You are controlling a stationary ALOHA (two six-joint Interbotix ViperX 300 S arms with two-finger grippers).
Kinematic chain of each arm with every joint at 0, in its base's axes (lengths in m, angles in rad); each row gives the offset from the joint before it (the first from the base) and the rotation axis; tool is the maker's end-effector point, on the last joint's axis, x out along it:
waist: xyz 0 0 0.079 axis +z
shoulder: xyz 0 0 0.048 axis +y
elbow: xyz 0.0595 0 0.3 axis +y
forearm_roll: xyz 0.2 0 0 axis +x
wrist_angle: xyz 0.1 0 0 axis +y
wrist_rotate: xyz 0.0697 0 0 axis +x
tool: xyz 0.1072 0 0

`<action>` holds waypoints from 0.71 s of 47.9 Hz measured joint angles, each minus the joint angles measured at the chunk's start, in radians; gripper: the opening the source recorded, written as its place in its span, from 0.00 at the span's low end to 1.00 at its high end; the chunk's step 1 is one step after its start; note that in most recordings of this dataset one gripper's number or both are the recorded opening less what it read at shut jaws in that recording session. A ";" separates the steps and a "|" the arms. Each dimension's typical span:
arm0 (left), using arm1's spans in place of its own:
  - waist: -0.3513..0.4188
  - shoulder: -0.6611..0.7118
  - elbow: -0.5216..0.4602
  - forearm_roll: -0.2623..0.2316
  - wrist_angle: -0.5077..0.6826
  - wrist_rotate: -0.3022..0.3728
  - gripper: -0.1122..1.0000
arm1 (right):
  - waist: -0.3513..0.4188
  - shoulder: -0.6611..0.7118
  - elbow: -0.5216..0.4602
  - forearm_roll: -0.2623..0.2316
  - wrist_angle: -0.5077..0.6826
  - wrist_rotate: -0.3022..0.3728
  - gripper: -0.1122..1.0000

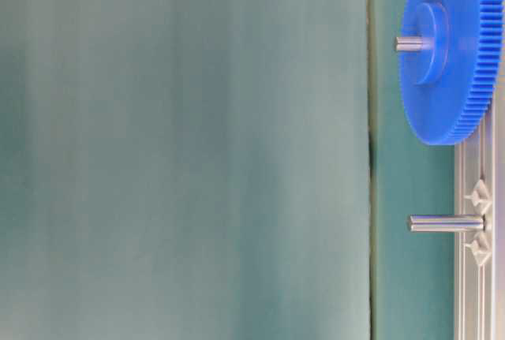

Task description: Insert the small gear onto the shaft.

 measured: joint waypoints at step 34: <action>-0.040 0.095 -0.005 0.014 0.153 -0.046 0.10 | -0.006 0.041 0.017 0.023 0.178 0.055 0.12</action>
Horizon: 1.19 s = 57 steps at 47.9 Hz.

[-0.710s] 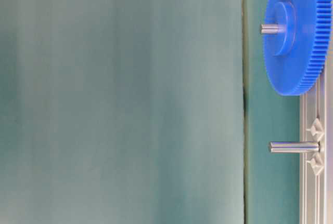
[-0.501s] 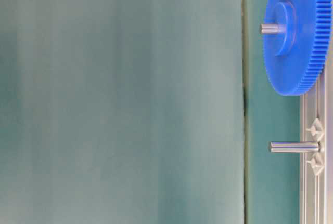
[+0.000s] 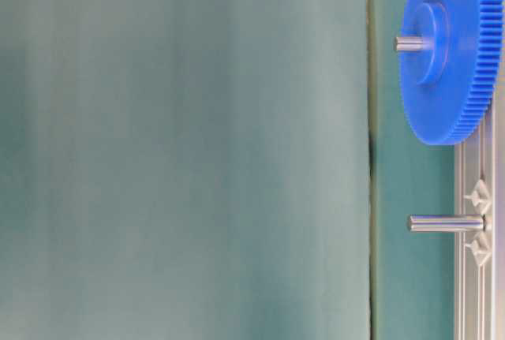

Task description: Insert the small gear onto the shaft.

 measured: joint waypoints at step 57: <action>-0.087 0.534 -0.354 -0.002 0.364 -0.006 0.10 | -0.063 0.135 -0.072 0.000 0.235 0.031 0.12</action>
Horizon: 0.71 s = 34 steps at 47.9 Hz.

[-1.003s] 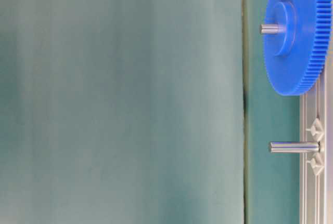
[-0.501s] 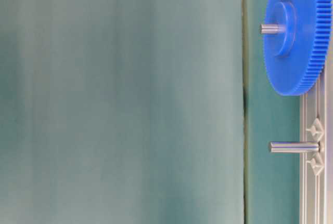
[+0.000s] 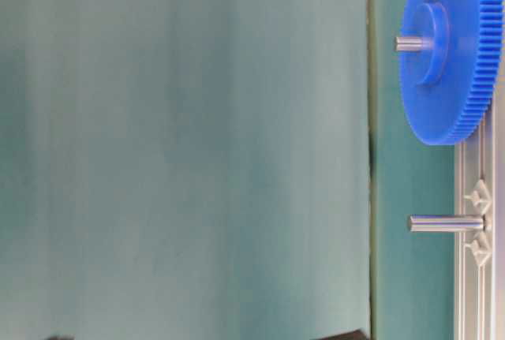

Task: Insert the small gear onto the shaft.
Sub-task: 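Move the left gripper over the loose blue gear's hub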

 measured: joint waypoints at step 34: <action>-0.003 0.202 -0.184 0.000 0.186 0.000 0.10 | -0.009 0.037 0.002 0.002 0.003 0.000 0.12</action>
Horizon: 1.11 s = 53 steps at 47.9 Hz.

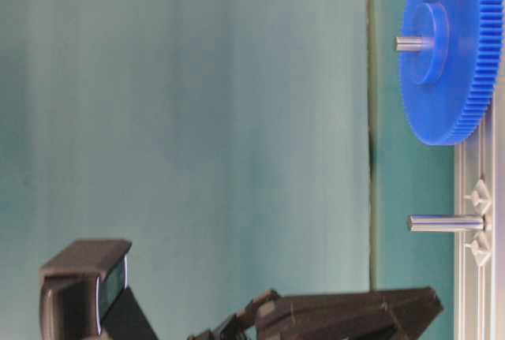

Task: Insert the small gear onto the shaft.
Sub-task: 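Move the left gripper over the loose blue gear's hub, then lower the open left gripper around the blue gear's hub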

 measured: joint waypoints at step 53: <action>-0.009 0.301 -0.302 0.002 0.333 0.000 0.10 | -0.009 0.003 -0.002 0.000 -0.002 0.000 0.12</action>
